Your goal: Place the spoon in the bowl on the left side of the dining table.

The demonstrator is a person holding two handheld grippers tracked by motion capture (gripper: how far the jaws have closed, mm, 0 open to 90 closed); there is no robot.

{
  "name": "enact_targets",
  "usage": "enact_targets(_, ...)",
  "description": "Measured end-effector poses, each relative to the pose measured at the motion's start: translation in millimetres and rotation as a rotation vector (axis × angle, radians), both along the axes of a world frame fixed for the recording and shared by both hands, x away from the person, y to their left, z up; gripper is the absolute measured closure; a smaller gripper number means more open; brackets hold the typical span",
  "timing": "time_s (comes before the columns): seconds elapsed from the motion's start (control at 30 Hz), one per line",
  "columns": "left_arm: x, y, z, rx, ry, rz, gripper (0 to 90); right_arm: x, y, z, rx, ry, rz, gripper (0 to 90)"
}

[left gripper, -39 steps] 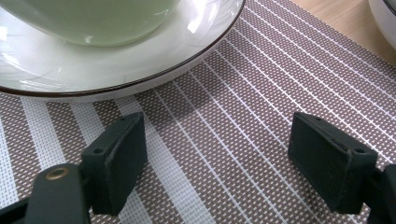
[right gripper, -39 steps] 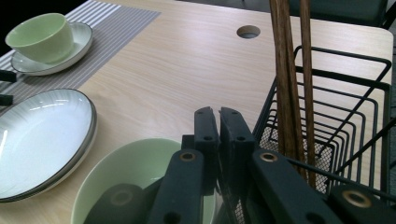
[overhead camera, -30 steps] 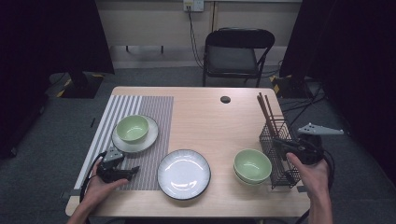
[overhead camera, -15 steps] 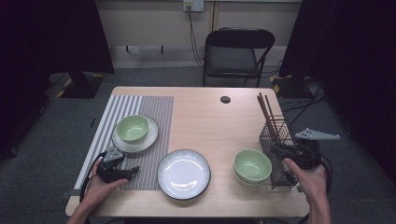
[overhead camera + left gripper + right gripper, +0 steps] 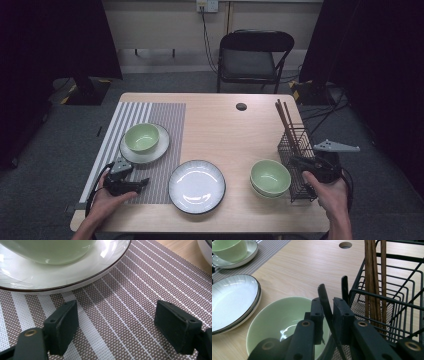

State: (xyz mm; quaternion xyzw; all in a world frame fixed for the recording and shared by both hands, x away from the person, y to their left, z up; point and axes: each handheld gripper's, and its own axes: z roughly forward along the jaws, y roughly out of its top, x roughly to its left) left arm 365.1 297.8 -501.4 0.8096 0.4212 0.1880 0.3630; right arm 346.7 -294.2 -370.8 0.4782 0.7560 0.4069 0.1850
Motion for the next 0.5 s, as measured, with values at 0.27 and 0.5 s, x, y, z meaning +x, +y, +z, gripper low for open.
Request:
enact_targets(0.27, 0.0, 0.0, 0.0, 0.0, 0.0, 0.0, 19.1, 2.5, -3.0, 4.7, 0.012, -0.013, -0.004, 85.3)
enact_targets(0.5, 0.0, 0.0, 0.0, 0.0, 0.0, 0.0, 19.0, 1.1, -9.7, 12.7, 0.008, -0.053, -0.02, 88.0)
